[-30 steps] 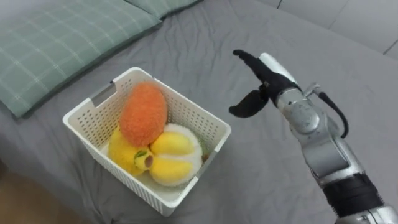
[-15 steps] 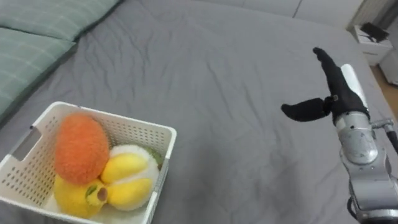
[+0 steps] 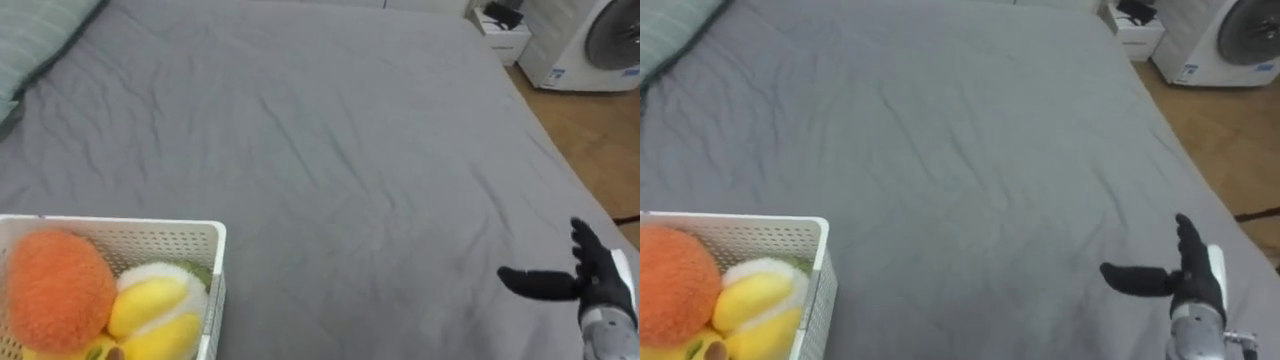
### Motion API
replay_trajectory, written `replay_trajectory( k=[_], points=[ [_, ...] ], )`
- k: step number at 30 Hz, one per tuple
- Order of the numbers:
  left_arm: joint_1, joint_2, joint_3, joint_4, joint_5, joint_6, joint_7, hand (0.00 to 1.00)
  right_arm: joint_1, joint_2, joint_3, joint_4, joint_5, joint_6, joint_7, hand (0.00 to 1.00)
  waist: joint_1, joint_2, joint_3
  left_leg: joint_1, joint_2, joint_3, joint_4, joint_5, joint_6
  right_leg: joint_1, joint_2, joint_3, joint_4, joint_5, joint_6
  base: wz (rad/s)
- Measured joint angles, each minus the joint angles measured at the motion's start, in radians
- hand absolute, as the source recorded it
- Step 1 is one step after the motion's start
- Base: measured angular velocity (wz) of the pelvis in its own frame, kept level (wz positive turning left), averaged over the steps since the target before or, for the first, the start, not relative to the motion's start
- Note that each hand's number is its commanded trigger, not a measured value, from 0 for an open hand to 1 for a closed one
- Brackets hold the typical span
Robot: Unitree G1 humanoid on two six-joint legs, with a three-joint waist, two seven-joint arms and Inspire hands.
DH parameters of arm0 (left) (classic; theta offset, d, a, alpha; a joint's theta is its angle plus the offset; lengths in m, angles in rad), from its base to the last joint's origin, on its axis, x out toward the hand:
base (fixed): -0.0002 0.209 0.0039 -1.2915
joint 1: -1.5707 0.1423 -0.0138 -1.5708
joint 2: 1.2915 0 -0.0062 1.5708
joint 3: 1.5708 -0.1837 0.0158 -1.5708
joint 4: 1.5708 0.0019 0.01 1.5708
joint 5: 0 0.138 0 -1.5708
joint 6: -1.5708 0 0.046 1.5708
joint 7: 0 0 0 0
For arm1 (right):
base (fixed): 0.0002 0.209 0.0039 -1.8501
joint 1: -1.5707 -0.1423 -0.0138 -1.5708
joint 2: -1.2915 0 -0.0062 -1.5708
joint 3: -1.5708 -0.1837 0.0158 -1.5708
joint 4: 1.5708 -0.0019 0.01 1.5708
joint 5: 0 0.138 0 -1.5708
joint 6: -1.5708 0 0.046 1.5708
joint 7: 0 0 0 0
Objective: Collect toys from the bed
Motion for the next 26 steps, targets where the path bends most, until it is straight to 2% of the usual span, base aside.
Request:
replay_trajectory(
  k=[5, 9, 10, 12, 13, 16, 22, 26],
  points=[
    [0.009, 0.000, 0.003, 0.014, -0.001, -0.003, -0.002, 0.00, 0.054, 0.026, -0.021, 0.240, 0.039, -0.015, -0.019, 0.00, -0.006, 0.009, -0.0037, 0.005, 0.007, 0.017, -0.002, -0.004, -0.003, -0.002, 0.008, 0.029, 0.002, 0.001, -0.002, -0.13],
    [0.013, 0.001, 0.002, 0.016, -0.002, -0.006, -0.002, 0.00, 0.072, 0.049, -0.021, 0.390, 0.050, -0.024, -0.025, 0.00, -0.004, 0.004, -0.0009, 0.005, 0.010, 0.020, 0.003, -0.006, -0.006, -0.003, 0.011, 0.030, 0.001, 0.001, -0.004, -0.03],
    [0.012, 0.000, 0.003, 0.018, -0.002, -0.006, -0.002, 0.00, 0.072, 0.058, -0.021, 0.437, 0.058, -0.026, -0.024, 0.00, -0.002, 0.008, -0.0016, 0.007, 0.011, 0.022, 0.005, -0.007, -0.007, -0.001, 0.012, 0.030, -0.001, 0.001, -0.005, 0.00],
    [0.011, 0.001, 0.003, 0.028, -0.002, -0.007, -0.003, 0.00, 0.071, 0.070, -0.021, 0.500, 0.062, -0.028, -0.021, 0.00, -0.003, 0.011, 0.0043, 0.013, 0.011, 0.022, 0.007, -0.009, -0.009, -0.001, 0.012, 0.029, -0.002, -0.005, -0.007, 0.00],
    [0.012, 0.001, 0.002, 0.032, -0.002, -0.007, -0.007, 0.00, 0.070, 0.074, -0.020, 0.544, 0.062, -0.030, -0.015, 0.00, -0.003, 0.010, 0.0020, 0.016, 0.011, 0.021, 0.007, -0.011, -0.010, 0.002, 0.012, 0.028, 0.000, -0.011, -0.007, 0.00],
    [0.013, 0.001, 0.002, 0.032, -0.001, -0.008, -0.012, 0.00, 0.070, 0.079, 0.005, 0.631, 0.062, -0.030, -0.006, 0.00, 0.005, 0.014, 0.0014, 0.018, 0.012, 0.020, 0.007, -0.012, -0.011, 0.003, 0.014, 0.027, 0.000, -0.012, -0.009, 0.01],
    [0.013, -0.006, -0.029, 0.031, 0.002, -0.008, -0.011, 0.00, 0.079, 0.093, 0.092, 0.675, -0.029, -0.020, 0.026, 0.00, 0.015, 0.032, -0.0028, 0.015, 0.012, 0.016, 0.003, -0.011, -0.011, 0.002, 0.013, 0.022, 0.000, -0.012, -0.009, 0.01],
    [0.017, -0.006, -0.073, 0.031, 0.002, -0.008, -0.009, 0.00, 0.042, 0.096, 0.130, 0.674, -0.093, 0.003, 0.059, 0.00, 0.023, 0.046, -0.0026, 0.009, 0.011, 0.010, 0.004, -0.011, -0.011, 0.000, 0.008, 0.003, -0.003, -0.012, -0.010, 0.04]
  ],
)
